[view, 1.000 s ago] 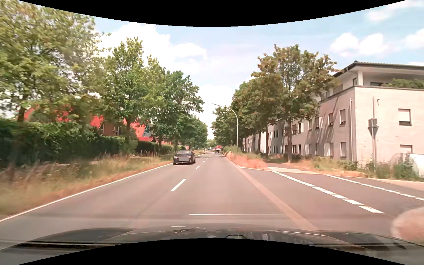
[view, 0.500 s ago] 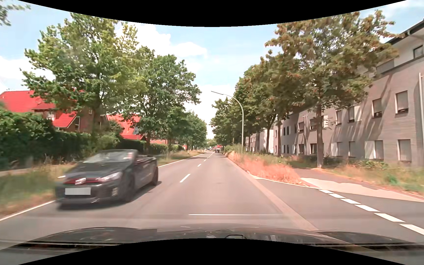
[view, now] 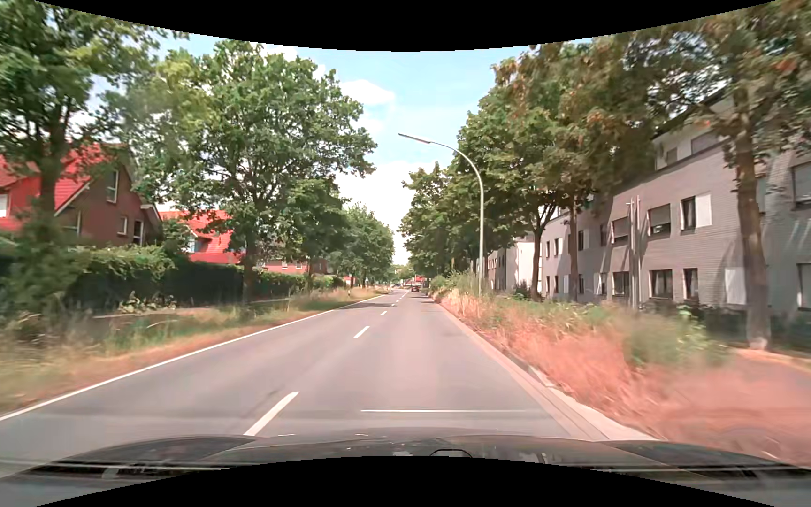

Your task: Follow the waypoints while adhering to traffic rules and regulations

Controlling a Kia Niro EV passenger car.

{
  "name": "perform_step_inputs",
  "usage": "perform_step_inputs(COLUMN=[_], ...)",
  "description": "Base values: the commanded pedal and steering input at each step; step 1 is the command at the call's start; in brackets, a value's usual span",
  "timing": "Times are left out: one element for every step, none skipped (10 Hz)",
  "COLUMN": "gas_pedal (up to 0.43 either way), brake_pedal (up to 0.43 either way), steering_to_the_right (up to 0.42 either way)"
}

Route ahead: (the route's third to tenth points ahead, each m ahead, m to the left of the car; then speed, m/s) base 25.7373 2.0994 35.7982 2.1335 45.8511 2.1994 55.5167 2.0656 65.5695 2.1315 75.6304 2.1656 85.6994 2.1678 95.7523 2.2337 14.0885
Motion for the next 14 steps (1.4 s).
perform_step_inputs(gas_pedal=[0.197, 0.197, 0.197, 0.197, 0.189, 0.189, 0.189, 0.177, 0.177, 0.177, 0.177, 0.177, 0.169, 0.169], brake_pedal=[0.000, 0.000, 0.000, 0.000, 0.000, 0.000, 0.000, 0.000, 0.000, 0.000, 0.000, 0.000, 0.000, 0.000], steering_to_the_right=[0.000, 0.000, 0.000, 0.000, 0.000, 0.000, 0.000, -0.001, -0.002, -0.002, -0.002, -0.002, -0.002, -0.002])
